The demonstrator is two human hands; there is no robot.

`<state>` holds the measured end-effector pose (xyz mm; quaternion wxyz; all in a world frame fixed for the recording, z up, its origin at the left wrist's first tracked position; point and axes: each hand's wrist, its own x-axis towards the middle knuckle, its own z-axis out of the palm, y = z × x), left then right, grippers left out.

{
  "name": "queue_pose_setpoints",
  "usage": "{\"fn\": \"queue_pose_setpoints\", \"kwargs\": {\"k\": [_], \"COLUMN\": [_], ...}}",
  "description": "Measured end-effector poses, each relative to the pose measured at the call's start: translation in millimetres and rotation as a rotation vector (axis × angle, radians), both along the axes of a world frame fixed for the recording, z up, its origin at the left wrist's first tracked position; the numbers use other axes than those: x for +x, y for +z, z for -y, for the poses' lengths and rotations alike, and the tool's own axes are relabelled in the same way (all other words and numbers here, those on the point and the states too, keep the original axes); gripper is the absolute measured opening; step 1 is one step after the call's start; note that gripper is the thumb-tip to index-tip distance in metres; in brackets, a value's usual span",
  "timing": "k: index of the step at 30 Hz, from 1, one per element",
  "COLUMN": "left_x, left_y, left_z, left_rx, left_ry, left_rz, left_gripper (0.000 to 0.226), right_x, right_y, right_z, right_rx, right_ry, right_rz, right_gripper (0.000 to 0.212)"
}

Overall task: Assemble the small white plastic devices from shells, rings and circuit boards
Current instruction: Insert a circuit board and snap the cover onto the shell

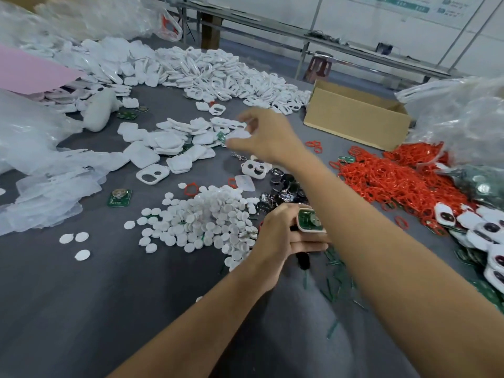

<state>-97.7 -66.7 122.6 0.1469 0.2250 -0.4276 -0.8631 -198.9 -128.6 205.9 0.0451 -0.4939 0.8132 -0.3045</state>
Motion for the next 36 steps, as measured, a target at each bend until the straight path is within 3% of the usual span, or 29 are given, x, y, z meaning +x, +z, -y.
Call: {"fn": "queue_pose_setpoints", "kwargs": {"k": [6, 10, 15, 18, 20, 23, 36], "left_x": [-1.8, -4.5, -4.1, -4.1, -4.8, -6.0, -6.0], "left_y": [-1.1, -2.9, -5.6, -6.0, -5.5, -4.3, -7.1], "left_z": [-3.5, -3.9, -5.3, -6.3, -6.9, -7.4, -7.6], "left_rx": [0.024, -0.026, -0.115, -0.115, -0.11, -0.104, -0.175], "left_ry": [-0.075, -0.093, -0.105, -0.104, -0.098, -0.083, -0.08], "left_rz": [-0.107, -0.083, -0.079, -0.093, -0.098, -0.105, -0.061], "left_gripper": [0.024, 0.028, 0.029, 0.028, 0.027, 0.026, 0.027], "right_x": [-34.1, -33.3, -20.6, -15.8, -9.6, 1.2, 9.8], "right_y": [-10.1, -55.2, -83.8, -84.6, -76.8, -62.7, -61.9], "right_z": [-152.2, -227.1, -254.3, -249.0, -237.5, -212.8, -195.6], "right_rx": [-0.511, -0.435, -0.346, -0.189, -0.23, -0.305, -0.182], "right_ry": [-0.228, -0.344, -0.353, -0.325, -0.325, -0.218, -0.187], "right_rz": [0.247, 0.337, 0.419, 0.238, -0.018, -0.161, -0.163], "right_gripper": [0.027, 0.021, 0.021, 0.02, 0.015, 0.008, 0.012]}}
